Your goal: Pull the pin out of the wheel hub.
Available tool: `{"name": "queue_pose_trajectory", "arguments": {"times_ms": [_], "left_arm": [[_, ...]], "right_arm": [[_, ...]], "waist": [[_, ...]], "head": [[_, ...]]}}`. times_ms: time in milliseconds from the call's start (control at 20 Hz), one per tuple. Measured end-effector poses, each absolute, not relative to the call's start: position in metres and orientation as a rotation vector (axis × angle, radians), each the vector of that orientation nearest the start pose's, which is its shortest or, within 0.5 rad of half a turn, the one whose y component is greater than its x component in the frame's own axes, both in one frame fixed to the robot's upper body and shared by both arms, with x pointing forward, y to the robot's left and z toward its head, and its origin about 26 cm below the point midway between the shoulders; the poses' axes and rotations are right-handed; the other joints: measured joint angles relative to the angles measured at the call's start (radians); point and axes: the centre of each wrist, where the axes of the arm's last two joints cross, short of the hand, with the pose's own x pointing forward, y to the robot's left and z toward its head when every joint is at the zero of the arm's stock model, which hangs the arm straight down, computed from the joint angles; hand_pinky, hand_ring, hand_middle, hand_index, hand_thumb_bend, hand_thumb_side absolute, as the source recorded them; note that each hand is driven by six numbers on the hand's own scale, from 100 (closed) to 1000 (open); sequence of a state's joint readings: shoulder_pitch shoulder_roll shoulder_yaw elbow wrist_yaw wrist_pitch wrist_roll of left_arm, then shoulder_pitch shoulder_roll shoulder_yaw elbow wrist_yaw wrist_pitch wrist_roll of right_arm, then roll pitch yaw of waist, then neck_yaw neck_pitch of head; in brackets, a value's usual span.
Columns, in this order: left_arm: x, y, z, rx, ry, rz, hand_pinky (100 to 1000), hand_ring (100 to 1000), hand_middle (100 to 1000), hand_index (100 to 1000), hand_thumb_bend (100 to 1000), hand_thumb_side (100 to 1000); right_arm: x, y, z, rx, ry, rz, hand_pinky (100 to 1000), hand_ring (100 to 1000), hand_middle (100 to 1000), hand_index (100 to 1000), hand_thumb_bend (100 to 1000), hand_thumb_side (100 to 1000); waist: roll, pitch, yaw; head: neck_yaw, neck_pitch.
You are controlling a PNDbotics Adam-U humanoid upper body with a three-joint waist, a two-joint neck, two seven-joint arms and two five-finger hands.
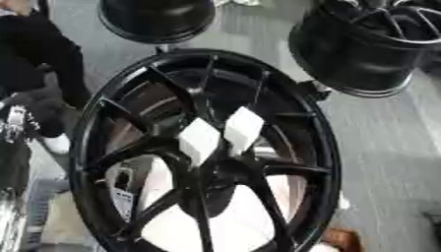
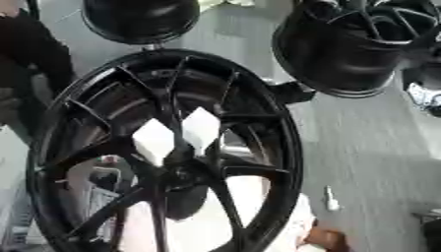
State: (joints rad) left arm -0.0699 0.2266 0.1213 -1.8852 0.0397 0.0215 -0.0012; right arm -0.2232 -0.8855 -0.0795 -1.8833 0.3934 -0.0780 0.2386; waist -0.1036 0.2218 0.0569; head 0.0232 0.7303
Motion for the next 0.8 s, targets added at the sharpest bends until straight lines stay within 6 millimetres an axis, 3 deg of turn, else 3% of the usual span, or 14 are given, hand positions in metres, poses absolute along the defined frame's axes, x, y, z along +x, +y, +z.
{"name": "queue_pose_trajectory", "arguments": {"times_ms": [250,500,800], "left_arm": [[0.281,0.305,0.109,0.214,-1.937,-0.112,903,859,813,796,100,843],[0.28,0.305,0.108,0.213,-1.935,-0.114,903,859,813,796,100,843],[0.28,0.305,0.108,0.211,-1.935,-0.116,903,859,813,796,100,843]], "right_arm": [[0.294,-0.365,0.264,-0.973,-1.73,1.392,894,809,739,772,100,372],[0.292,-0.354,0.284,-0.908,-1.593,1.654,903,831,758,792,142,525],[0.29,-0.337,0.308,-0.836,-1.466,1.862,902,826,751,789,171,500]], "waist": [[0.0,0.0,0.0],[-0.003,-0.002,0.006],[-0.006,-0.004,0.011]], "head": [[-0.002,0.004],[-0.007,0.007],[-0.01,0.007]]}}
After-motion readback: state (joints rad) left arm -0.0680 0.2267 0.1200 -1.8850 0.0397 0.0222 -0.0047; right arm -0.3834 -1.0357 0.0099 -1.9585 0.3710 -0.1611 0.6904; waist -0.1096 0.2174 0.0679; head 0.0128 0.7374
